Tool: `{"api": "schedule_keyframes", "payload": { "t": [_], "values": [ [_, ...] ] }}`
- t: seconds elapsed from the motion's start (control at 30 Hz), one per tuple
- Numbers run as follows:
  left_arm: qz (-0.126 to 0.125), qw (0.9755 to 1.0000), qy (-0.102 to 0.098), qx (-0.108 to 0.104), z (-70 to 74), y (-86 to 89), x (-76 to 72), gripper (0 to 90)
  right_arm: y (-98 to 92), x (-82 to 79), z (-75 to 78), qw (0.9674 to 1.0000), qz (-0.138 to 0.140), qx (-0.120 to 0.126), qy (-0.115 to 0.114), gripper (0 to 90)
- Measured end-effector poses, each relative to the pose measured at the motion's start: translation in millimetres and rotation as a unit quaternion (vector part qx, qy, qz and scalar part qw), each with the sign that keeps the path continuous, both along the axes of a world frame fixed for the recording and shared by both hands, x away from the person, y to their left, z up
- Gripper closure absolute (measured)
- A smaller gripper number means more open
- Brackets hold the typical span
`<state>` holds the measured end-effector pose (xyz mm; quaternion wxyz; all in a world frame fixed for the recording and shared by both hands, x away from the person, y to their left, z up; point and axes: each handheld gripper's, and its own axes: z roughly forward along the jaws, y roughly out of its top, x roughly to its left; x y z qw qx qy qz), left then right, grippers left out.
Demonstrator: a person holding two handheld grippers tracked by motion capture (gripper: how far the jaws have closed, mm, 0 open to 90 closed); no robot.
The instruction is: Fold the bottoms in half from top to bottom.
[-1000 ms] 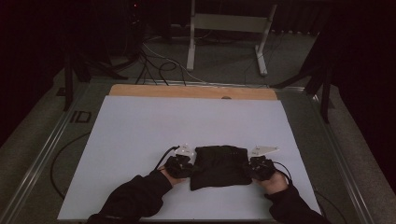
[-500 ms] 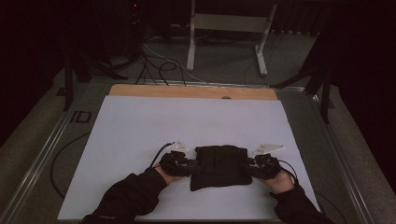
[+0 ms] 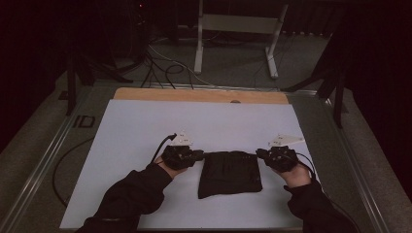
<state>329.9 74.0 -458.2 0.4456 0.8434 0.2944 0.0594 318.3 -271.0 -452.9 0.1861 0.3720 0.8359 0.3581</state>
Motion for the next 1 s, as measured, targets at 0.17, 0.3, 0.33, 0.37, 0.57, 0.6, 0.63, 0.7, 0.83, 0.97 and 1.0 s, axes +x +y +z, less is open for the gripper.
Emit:
{"api": "schedule_keyframes", "payload": {
  "t": [0.17,0.3,0.33,0.37,0.57,0.6,0.63,0.7,0.83,0.97,1.0],
  "values": [
    [0.026,0.9994,0.018,0.014,-11.0,-4.4,14.8,89.4,4.2,13.7,-5.2,0.9999,0.0,-0.009,0.01,89.8],
    [0.027,0.999,0.035,0.005,-20.5,-9.7,22.0,89.7,6.6,23.7,-16.6,0.9996,-0.004,-0.009,0.025,89.8],
    [0.024,0.9989,0.039,0.005,-22.6,-11.3,23.3,89.7,6.6,23.7,-16.6,0.9996,-0.004,-0.009,0.025,89.8],
    [0.022,0.9989,0.041,0.007,-24.6,-13.2,24.1,89.7,5.9,26.3,-21.9,0.9994,-0.007,-0.009,0.034,89.9],
    [0.006,0.9976,0.068,0.01,-36.7,-21.2,26.7,89.7,3.6,27.6,-35.7,0.9984,-0.008,-0.011,0.055,89.9],
    [0.004,0.9973,0.072,0.011,-38.6,-21.8,27.2,89.7,3.6,27.7,-38.3,0.9981,-0.01,-0.012,0.06,89.9],
    [0.0,0.997,0.077,0.009,-40.5,-22.5,27.7,89.7,3.0,27.8,-40.5,0.9977,-0.01,-0.012,0.066,89.9],
    [-0.006,0.9964,0.084,0.012,-43.7,-24.9,27.5,89.7,2.3,28.3,-44.8,0.997,-0.01,-0.011,0.076,89.9],
    [-0.01,0.9963,0.085,0.013,-46.0,-28.5,27.3,89.7,0.7,30.4,-51.8,0.9958,-0.016,-0.011,0.09,89.9],
    [-0.014,0.9961,0.087,0.005,-45.4,-28.9,27.4,89.7,3.1,29.3,-50.7,0.9955,-0.005,0.005,0.095,89.9],
    [-0.015,0.9959,0.089,0.0,-44.9,-28.6,27.2,89.7,4.1,29.0,-50.1,0.9952,-0.005,0.011,0.097,89.9]
  ]
}}
